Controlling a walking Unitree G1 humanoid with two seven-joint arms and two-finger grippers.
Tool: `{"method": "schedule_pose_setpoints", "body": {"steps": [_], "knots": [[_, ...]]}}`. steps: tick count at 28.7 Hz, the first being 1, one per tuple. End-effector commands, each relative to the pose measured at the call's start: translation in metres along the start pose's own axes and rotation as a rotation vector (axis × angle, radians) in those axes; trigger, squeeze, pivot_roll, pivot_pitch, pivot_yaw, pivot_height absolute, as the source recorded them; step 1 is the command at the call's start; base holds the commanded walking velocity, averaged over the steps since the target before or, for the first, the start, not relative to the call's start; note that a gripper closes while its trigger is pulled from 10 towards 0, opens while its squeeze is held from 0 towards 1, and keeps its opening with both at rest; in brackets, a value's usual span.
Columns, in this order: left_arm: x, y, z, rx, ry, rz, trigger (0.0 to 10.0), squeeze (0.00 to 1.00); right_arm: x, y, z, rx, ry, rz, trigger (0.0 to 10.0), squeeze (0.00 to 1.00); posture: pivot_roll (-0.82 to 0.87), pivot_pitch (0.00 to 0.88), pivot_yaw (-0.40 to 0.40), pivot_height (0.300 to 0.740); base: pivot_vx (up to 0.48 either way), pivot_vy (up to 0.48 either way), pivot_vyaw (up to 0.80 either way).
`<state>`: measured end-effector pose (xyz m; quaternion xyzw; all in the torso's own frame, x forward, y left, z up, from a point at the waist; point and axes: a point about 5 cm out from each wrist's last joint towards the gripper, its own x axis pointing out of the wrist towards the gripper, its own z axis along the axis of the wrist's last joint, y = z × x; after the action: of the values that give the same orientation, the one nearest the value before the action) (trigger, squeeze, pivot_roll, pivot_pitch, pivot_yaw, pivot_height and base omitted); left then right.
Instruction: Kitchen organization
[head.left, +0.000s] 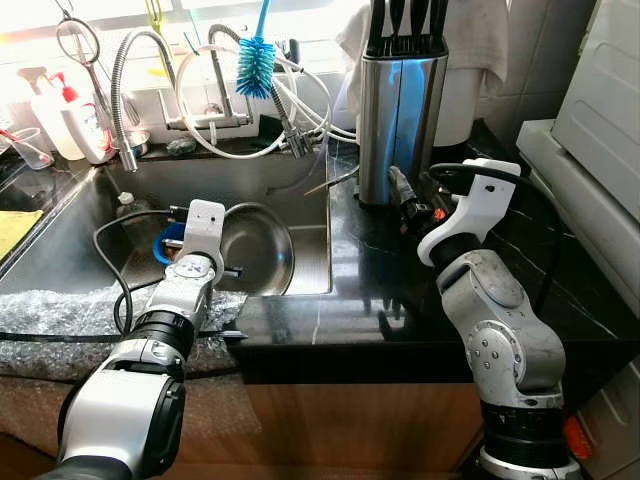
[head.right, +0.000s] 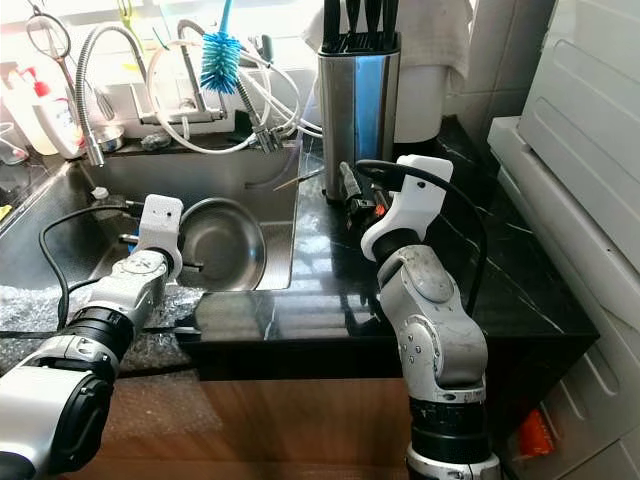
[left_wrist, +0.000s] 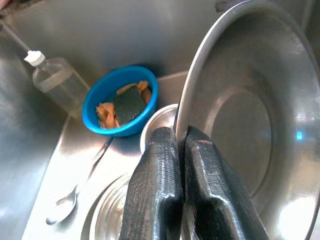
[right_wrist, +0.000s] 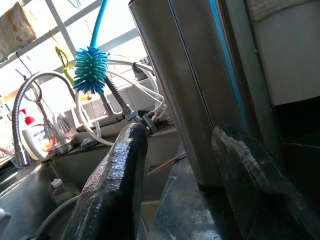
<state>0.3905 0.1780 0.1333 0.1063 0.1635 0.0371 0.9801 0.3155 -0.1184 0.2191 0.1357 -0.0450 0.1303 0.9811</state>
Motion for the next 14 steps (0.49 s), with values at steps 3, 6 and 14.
{"method": "schedule_pose_setpoints", "body": {"steps": [3, 6, 14], "knots": [[0.0014, 0.004, 0.0091, -0.022, -0.008, 0.005, 10.0, 1.0, 0.0, 0.0038, 0.0032, -0.004, -0.009, 0.009, 10.0, 0.0, -0.12, 0.0, 0.137, 0.74, 0.0, 0.0, 0.0], [0.0016, 0.0042, 0.0097, -0.03, -0.008, 0.003, 10.0, 1.0, 0.0002, 0.0039, 0.0019, -0.002, -0.005, 0.008, 10.0, 0.0, -0.12, 0.0, 0.138, 0.74, 0.0, 0.0, 0.0], [0.0017, 0.0043, 0.0105, -0.035, -0.01, 0.002, 10.0, 1.0, 0.0006, 0.003, 0.0002, -0.003, 0.005, 0.003, 10.0, 0.0, -0.11, 0.0, 0.138, 0.74, 0.0, 0.0, 0.0]]}}
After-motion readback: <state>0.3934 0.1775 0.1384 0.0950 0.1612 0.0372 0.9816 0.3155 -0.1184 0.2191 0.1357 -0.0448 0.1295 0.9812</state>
